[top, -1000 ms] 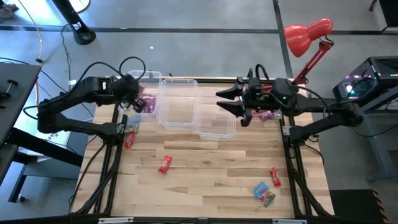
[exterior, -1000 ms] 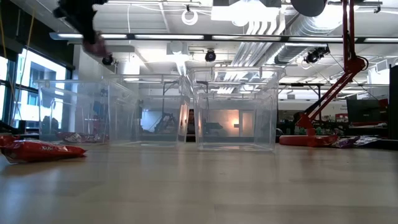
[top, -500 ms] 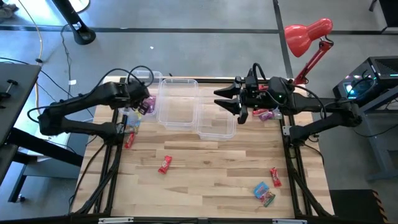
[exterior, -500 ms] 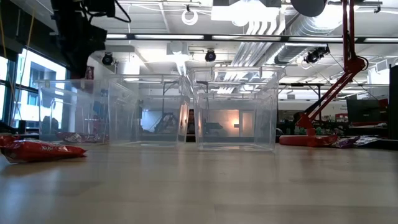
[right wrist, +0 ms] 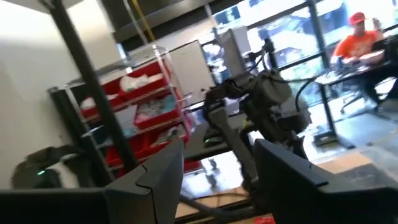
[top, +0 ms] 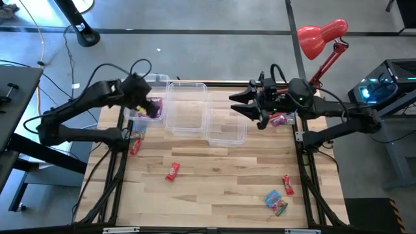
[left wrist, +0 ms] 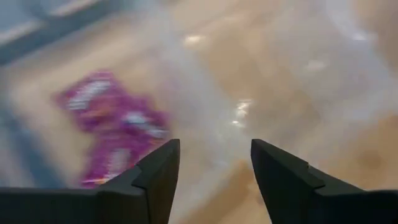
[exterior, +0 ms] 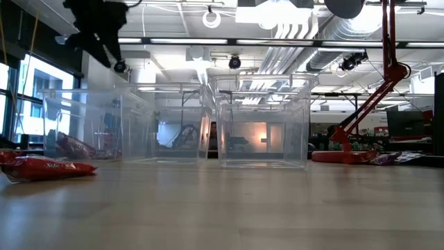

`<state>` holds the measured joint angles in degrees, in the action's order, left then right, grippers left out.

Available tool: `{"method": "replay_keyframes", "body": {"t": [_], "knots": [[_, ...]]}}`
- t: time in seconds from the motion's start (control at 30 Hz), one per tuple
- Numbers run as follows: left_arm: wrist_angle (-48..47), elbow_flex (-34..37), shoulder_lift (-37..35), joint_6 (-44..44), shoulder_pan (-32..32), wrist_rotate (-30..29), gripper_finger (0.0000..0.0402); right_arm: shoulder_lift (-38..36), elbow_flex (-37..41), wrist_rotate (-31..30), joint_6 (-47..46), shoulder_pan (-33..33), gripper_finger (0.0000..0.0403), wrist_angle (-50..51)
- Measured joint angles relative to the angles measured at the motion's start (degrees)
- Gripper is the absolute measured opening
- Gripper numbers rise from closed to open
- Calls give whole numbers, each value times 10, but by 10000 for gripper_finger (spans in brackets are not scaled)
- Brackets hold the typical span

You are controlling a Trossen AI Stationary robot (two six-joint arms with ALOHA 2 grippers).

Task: Sort candy
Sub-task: Put the red candy bag into the center transparent bin

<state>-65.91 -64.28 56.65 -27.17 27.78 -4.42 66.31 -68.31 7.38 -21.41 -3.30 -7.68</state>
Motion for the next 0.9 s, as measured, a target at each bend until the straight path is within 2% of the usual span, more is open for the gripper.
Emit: {"method": "replay_keyframes", "body": {"t": [0.07, 0.2, 0.4, 0.57, 0.7, 0.9], "knots": [[2, 12, -26, -24, -30, 5, 195, -8, 0, 5, -9, 6, 190, 17], [-24, 34, -76, -118, -82, -37, 195, -15, 0, -2, -7, 20, 190, 45], [-110, 46, -90, -200, -179, -36, 195, -11, 0, -5, -8, 23, 190, 78], [-188, 81, -66, -302, -255, -36, 195, -10, 0, -9, -8, 21, 190, 91], [-167, 132, -34, -384, -314, -34, 195, -10, 0, -12, -7, 21, 190, 92], [-148, 205, 38, -470, -387, 7, 195, -10, 0, -13, -6, 21, 190, 93]]}}
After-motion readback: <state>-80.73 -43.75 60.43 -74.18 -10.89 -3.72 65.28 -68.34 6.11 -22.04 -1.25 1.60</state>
